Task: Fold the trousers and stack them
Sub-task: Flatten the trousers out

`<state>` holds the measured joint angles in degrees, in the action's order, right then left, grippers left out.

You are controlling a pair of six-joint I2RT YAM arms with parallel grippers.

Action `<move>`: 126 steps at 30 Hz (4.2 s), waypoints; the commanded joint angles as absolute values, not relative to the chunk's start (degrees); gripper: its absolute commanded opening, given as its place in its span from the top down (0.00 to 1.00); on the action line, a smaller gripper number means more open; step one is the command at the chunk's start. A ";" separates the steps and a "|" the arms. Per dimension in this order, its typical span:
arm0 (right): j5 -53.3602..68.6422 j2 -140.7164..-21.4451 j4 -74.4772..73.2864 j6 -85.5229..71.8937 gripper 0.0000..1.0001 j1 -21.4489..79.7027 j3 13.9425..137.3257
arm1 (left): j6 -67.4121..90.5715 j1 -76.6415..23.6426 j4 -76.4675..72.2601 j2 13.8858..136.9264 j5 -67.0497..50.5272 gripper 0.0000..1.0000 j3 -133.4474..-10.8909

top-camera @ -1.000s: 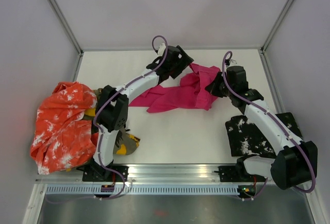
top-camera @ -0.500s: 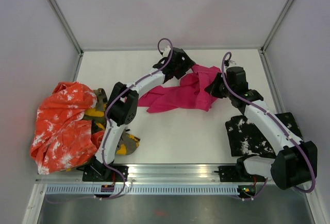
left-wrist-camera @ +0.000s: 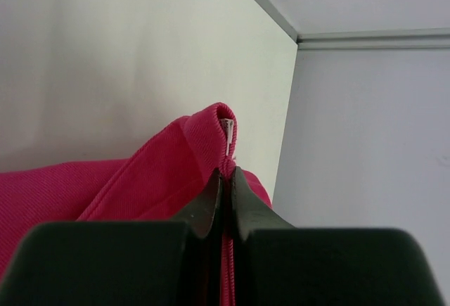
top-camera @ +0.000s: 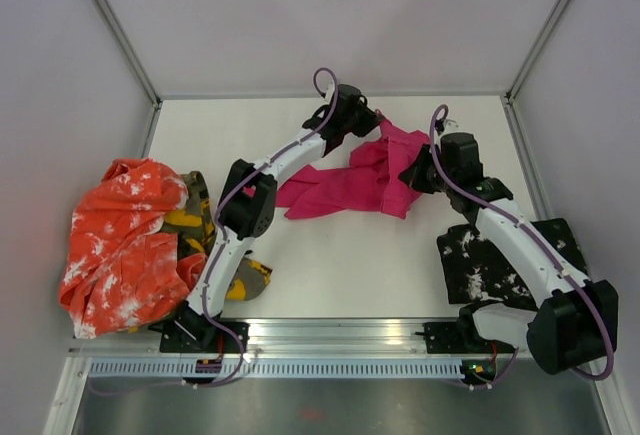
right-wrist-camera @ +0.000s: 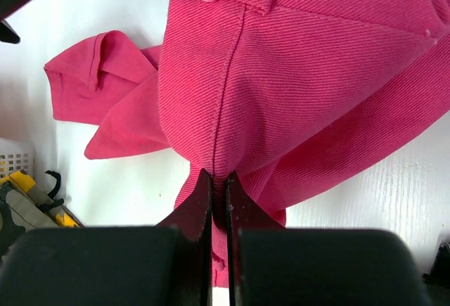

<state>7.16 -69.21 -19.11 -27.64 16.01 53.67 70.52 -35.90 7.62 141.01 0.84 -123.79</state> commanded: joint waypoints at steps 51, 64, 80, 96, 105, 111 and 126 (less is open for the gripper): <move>7.73 -76.64 -43.78 -29.63 0.22 -15.21 65.79 | 29.96 -43.70 7.79 129.23 20.49 0.00 -136.88; 9.76 -90.16 -30.42 -27.59 0.04 -6.08 84.63 | 42.00 -21.72 28.74 95.98 2.65 0.01 -85.36; 3.69 -108.09 -13.80 -49.13 0.22 14.85 82.17 | 42.63 -21.27 23.56 98.70 -2.82 0.07 -70.49; 0.79 -116.01 -22.14 -46.15 1.00 16.70 87.71 | 39.99 -21.27 25.84 95.98 4.30 0.04 -65.04; -9.30 -107.51 -27.60 -42.54 1.00 14.86 92.55 | 38.24 -21.18 27.68 94.83 8.60 0.03 -64.34; -9.16 -103.10 -27.60 -41.14 1.00 6.97 92.37 | 36.74 -21.27 30.32 93.61 11.34 0.03 -64.77; 2.55 -107.22 -27.95 -47.90 0.18 21.61 87.62 | 37.27 -21.27 31.47 93.69 11.25 0.00 -63.81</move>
